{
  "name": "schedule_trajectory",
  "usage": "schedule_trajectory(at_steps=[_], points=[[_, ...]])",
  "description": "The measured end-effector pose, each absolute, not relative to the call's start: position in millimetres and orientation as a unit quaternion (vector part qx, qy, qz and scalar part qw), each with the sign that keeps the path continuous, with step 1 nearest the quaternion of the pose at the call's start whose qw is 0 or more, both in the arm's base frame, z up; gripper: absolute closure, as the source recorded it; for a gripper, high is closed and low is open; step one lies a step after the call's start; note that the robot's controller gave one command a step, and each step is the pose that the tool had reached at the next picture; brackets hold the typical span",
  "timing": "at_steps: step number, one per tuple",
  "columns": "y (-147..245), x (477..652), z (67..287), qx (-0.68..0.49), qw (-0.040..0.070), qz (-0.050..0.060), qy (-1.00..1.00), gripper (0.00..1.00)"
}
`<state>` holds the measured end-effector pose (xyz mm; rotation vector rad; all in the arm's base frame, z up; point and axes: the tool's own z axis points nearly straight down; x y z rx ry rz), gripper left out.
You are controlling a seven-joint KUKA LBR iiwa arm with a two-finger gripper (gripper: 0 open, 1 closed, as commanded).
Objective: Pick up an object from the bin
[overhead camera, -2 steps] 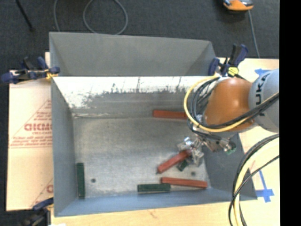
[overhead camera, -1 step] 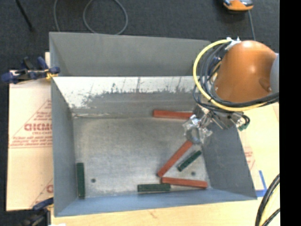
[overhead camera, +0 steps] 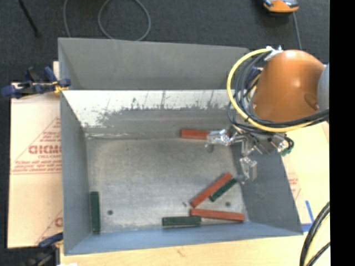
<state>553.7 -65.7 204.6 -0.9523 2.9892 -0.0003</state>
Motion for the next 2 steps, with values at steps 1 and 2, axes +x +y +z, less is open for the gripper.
schedule_trajectory(at_steps=[1, 2], points=[[-69.2, 517.2, 68.0, -0.497, -0.001, 0.001, 0.868, 0.00], [-69.7, 518.9, 70.3, -0.498, 0.001, -0.001, 0.867, 1.00]])
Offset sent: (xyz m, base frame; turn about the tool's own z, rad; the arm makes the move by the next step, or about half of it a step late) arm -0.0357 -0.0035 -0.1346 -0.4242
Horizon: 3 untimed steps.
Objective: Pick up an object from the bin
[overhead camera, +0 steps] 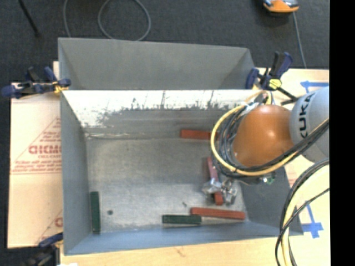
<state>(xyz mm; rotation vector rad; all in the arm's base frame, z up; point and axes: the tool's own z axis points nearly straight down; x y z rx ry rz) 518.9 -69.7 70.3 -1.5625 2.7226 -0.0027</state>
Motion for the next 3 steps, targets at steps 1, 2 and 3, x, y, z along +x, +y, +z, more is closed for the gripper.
schedule_trajectory(at_steps=[1, 2, 3], points=[[-47, 513.1, 166, -0.508, 0.004, -0.002, 0.861, 1.00], [-48, 481.4, 153, -0.488, 0.000, 0.001, 0.873, 1.00], [-48, 482.6, 153, -0.489, 0.001, 0.000, 0.872, 0.00]])
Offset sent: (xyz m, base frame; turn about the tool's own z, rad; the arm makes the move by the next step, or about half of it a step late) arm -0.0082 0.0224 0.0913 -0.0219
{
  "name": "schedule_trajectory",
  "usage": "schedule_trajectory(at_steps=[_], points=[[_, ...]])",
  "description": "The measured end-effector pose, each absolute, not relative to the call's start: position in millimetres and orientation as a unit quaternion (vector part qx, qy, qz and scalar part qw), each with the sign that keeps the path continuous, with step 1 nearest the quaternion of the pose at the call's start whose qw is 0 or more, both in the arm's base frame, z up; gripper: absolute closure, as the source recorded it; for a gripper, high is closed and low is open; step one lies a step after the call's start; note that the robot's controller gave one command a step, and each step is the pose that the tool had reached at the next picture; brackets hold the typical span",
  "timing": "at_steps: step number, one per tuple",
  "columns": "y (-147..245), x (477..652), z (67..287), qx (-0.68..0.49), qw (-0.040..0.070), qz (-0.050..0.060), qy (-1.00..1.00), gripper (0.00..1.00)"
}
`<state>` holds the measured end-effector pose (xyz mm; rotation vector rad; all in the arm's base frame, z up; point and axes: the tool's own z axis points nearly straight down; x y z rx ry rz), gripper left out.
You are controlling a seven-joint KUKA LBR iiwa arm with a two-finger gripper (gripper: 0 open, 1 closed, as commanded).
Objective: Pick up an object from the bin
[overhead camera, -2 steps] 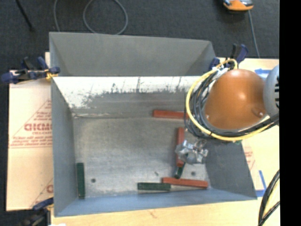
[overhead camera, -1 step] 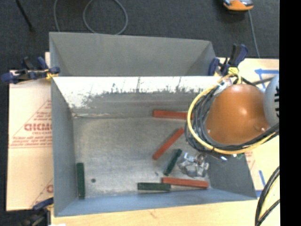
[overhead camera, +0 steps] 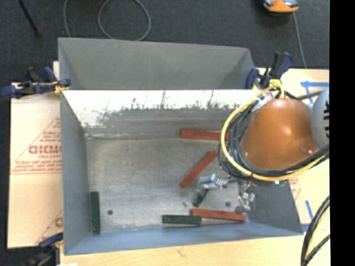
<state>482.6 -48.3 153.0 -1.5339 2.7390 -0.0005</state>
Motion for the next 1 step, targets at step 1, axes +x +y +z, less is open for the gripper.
schedule_trajectory(at_steps=[1], points=[[-29.8, 547.8, 70.4, -0.498, 0.002, 0.001, 0.867, 0.00]])
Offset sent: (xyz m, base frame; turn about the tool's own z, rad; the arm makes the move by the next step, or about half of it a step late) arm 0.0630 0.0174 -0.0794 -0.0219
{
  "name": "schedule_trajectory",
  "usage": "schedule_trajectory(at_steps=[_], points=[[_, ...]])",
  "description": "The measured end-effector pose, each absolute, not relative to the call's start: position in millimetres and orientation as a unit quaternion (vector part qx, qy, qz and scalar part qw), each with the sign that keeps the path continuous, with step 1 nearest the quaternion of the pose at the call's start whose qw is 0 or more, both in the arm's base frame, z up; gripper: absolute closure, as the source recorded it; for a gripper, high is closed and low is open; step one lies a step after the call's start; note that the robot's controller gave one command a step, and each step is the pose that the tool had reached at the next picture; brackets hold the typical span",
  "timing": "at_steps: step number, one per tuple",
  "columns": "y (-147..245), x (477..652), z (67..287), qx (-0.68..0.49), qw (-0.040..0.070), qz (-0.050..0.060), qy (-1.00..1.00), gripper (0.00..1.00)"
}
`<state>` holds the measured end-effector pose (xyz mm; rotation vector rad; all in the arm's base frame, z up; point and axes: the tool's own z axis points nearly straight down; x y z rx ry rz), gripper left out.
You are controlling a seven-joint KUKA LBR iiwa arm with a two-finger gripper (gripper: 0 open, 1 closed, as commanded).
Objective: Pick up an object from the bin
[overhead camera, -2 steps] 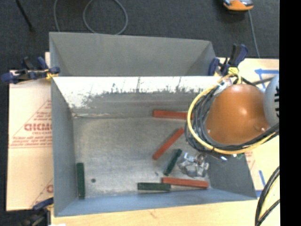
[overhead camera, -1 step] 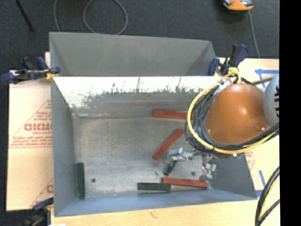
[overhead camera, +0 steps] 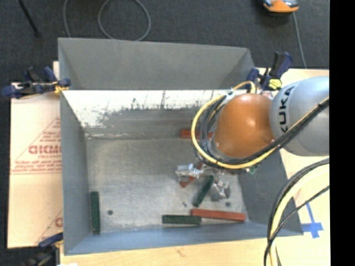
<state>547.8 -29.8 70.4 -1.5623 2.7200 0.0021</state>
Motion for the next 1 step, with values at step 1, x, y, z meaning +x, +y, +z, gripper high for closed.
schedule_trajectory(at_steps=[1], points=[[-30.6, 548.8, 77.5, -0.497, 0.005, -0.002, 0.868, 1.00]])
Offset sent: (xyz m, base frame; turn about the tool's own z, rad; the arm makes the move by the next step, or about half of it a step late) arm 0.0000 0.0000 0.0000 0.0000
